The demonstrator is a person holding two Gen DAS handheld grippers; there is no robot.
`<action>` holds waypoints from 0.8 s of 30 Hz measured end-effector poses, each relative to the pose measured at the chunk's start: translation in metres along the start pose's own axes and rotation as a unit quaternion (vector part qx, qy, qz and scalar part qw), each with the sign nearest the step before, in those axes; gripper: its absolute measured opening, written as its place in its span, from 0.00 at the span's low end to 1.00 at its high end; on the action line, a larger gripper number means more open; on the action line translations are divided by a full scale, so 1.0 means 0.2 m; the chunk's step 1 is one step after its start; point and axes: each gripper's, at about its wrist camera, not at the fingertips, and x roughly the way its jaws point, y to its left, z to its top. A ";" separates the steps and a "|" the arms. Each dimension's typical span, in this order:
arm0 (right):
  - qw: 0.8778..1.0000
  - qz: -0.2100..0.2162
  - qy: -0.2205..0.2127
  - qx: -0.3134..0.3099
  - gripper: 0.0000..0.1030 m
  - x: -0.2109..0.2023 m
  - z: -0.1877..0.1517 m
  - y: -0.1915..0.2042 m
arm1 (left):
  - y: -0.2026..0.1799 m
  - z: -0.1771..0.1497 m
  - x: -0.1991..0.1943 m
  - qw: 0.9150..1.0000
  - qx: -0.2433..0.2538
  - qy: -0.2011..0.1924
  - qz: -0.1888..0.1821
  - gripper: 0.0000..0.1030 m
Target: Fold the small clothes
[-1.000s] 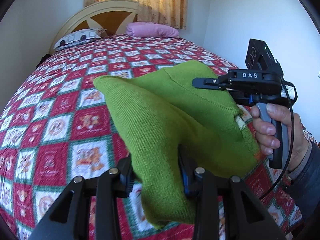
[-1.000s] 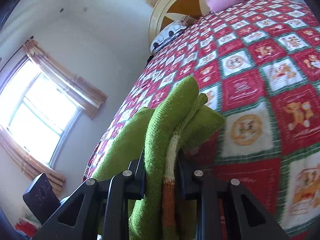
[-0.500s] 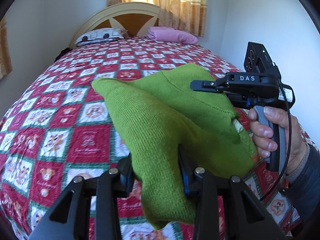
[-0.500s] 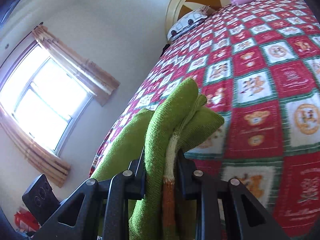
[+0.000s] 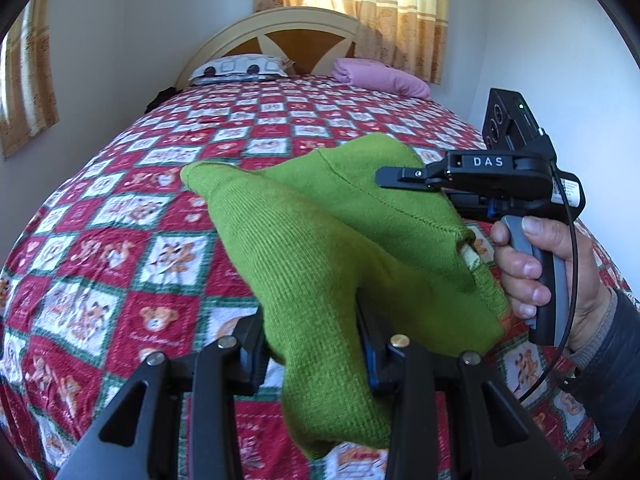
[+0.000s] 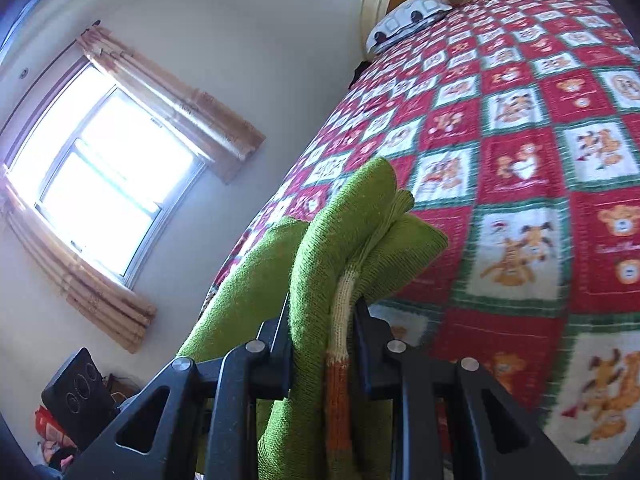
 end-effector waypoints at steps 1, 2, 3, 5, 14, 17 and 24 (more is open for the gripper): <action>1.000 0.002 0.004 -0.002 0.24 0.03 0.00 0.02 | 0.02 -0.01 -0.01 1.000 -0.001 0.000 0.003 0.36; 1.000 0.003 0.006 -0.003 0.24 0.04 0.00 0.03 | 0.03 -0.01 -0.02 1.000 -0.003 0.000 0.004 0.36; 1.000 0.005 0.008 -0.005 0.24 0.06 -0.01 0.04 | 0.04 -0.02 -0.02 1.000 -0.004 -0.001 0.006 0.36; 1.000 0.008 0.013 -0.007 0.24 0.10 -0.01 0.07 | 0.08 -0.03 -0.03 1.000 -0.010 -0.001 0.008 0.36; 0.999 0.021 0.034 -0.025 0.24 0.24 -0.03 0.21 | 0.21 -0.08 -0.11 0.999 -0.024 -0.010 0.022 0.36; 0.998 0.027 0.041 -0.030 0.24 0.30 -0.03 0.26 | 0.26 -0.09 -0.14 0.999 -0.028 -0.012 0.031 0.36; 0.996 0.041 0.061 -0.044 0.24 0.47 -0.03 0.39 | 0.39 -0.12 -0.19 0.998 -0.043 -0.018 0.052 0.36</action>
